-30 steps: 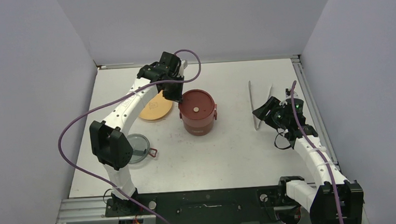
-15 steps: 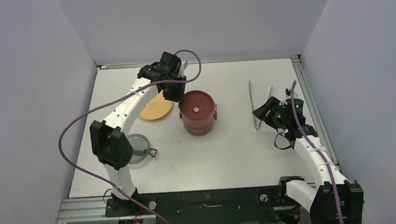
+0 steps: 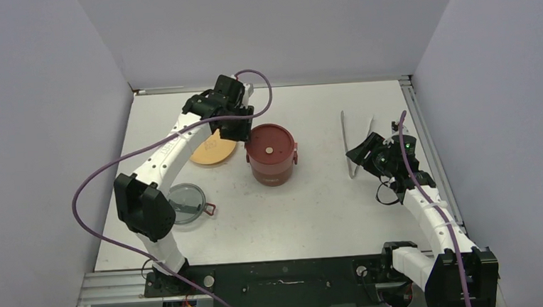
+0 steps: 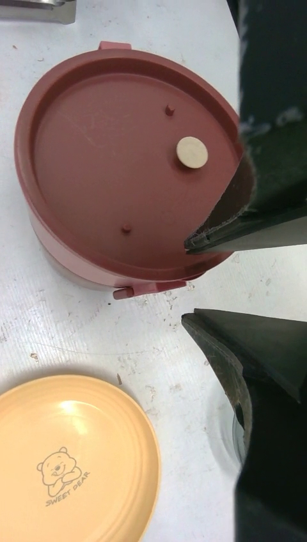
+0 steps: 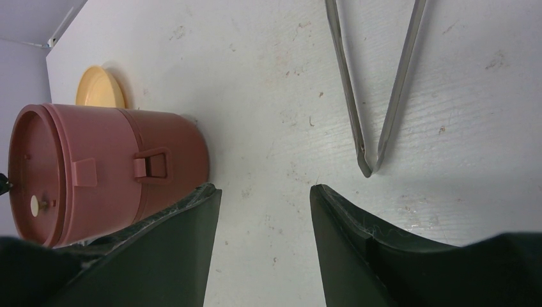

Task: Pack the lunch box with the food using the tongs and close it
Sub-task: Close the box lid on the packing box.

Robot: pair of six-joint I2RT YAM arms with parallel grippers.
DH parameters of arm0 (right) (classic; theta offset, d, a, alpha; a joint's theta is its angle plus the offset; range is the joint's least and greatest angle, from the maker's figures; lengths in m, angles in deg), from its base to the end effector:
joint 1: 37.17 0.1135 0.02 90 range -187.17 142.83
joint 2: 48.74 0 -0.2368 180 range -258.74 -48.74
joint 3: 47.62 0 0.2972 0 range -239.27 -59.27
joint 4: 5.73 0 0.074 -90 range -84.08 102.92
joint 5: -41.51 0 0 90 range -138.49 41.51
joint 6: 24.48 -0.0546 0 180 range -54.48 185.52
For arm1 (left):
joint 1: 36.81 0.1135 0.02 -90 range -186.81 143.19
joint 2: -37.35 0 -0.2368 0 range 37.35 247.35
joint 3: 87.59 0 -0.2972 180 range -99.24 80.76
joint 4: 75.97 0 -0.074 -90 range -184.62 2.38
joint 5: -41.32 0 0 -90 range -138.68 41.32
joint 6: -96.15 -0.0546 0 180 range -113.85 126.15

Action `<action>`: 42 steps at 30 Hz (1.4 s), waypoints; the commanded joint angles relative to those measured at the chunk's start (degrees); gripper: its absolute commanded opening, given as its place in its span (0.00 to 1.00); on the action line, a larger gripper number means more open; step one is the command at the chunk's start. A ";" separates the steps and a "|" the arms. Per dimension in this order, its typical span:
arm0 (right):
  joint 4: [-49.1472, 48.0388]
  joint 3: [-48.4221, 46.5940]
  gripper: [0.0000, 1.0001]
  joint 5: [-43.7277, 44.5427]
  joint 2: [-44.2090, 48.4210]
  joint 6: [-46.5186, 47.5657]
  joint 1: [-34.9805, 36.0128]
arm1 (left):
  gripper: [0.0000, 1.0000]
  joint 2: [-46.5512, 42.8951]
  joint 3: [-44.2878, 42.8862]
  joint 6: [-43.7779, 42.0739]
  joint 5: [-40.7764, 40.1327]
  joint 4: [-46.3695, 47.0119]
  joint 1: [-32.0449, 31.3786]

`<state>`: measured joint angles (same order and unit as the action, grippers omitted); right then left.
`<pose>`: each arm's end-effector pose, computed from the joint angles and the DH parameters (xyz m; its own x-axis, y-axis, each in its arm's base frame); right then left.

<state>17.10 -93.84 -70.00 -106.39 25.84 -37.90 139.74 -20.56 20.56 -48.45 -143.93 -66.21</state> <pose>0.2880 0.0164 0.1844 -0.6191 0.6020 -0.5043 0.1353 0.7144 0.6866 0.3765 -0.2124 0.2910 -0.8333 0.1839 -0.5213 0.2947 0.9457 -0.1374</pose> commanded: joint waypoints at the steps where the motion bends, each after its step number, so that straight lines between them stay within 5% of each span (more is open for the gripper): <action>1: -2.46 0.42 0.55 -0.63 -0.01 -0.37 -0.15 | 0.36 -5.79 2.88 0.91 -0.23 5.06 -0.43; 29: -2.18 0.82 0.55 -0.98 0.21 -0.38 -0.06 | 0.25 -7.20 9.11 2.49 4.96 9.41 -0.57; 34: -2.10 -0.63 0.56 -1.33 0.34 0.64 0.37 | 0.39 -8.67 8.76 1.67 3.94 9.57 -0.56; 42: -0.92 -8.59 0.62 8.97 -2.67 3.04 15.90 | 0.52 -10.72 11.34 2.02 2.99 11.72 -0.48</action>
<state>17.89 -96.64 -66.77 -107.11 26.93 -28.50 131.92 -10.18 22.51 -44.38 -135.87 -66.50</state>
